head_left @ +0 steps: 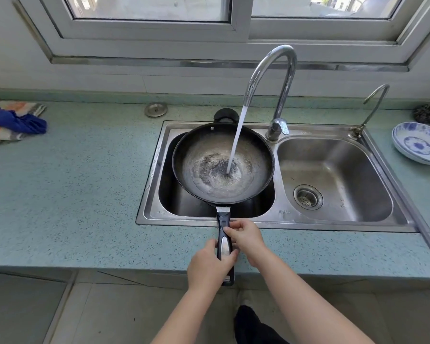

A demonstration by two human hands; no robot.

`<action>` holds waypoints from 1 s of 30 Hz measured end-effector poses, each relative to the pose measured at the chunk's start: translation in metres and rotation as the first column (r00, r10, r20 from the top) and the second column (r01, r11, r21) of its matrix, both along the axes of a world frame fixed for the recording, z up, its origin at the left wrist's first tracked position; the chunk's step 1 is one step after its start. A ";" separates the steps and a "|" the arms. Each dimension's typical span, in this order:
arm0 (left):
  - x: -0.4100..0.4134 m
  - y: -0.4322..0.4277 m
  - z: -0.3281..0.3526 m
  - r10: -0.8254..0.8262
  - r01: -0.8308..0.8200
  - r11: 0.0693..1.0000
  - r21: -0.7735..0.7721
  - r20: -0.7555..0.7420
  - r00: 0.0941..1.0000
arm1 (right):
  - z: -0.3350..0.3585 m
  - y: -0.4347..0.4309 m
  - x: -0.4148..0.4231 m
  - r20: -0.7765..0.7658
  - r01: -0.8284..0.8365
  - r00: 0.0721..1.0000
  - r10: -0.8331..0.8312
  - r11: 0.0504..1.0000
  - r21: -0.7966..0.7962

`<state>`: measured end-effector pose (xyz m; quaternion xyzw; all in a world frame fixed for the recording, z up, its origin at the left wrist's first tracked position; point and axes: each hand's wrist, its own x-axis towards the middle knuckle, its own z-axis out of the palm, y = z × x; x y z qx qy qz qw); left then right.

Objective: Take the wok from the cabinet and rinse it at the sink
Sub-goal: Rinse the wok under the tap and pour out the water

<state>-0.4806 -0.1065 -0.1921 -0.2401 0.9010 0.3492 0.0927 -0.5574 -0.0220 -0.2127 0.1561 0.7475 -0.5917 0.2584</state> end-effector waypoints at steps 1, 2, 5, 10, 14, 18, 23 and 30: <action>0.000 0.000 -0.001 -0.003 0.003 1.000 -0.001 -0.005 1.000 | 0.001 0.001 0.001 -0.003 -0.005 1.000 0.005 1.000 0.006; 0.001 0.000 -0.002 -0.007 0.007 1.000 0.000 -0.006 1.000 | 0.001 0.002 0.001 -0.012 -0.013 1.000 0.013 1.000 0.010; 0.002 0.000 -0.003 -0.015 0.015 1.000 0.006 -0.013 1.000 | 0.004 0.004 0.003 -0.053 -0.057 0.997 0.060 0.997 0.053; -0.005 -0.002 0.000 -0.044 0.027 0.988 -0.152 -0.112 0.993 | 0.004 0.015 -0.008 -0.143 -0.090 0.984 0.106 0.989 0.116; -0.026 -0.002 0.006 -0.161 0.101 0.966 -0.237 -0.247 0.956 | 0.015 0.035 -0.036 -0.233 -0.050 0.969 0.085 0.987 0.150; -0.055 0.012 0.007 -0.299 0.196 0.916 -0.350 -0.270 0.915 | 0.028 0.058 -0.071 -0.322 -0.010 0.944 0.078 0.978 0.208; -0.100 0.035 0.015 -0.411 0.277 0.847 -0.454 -0.229 0.882 | 0.044 0.088 -0.112 -0.440 0.013 0.884 0.158 0.932 0.362; -0.171 0.066 0.021 -0.478 0.320 0.813 -0.486 -0.244 0.844 | 0.044 0.123 -0.170 -0.547 0.017 0.761 0.349 0.832 0.555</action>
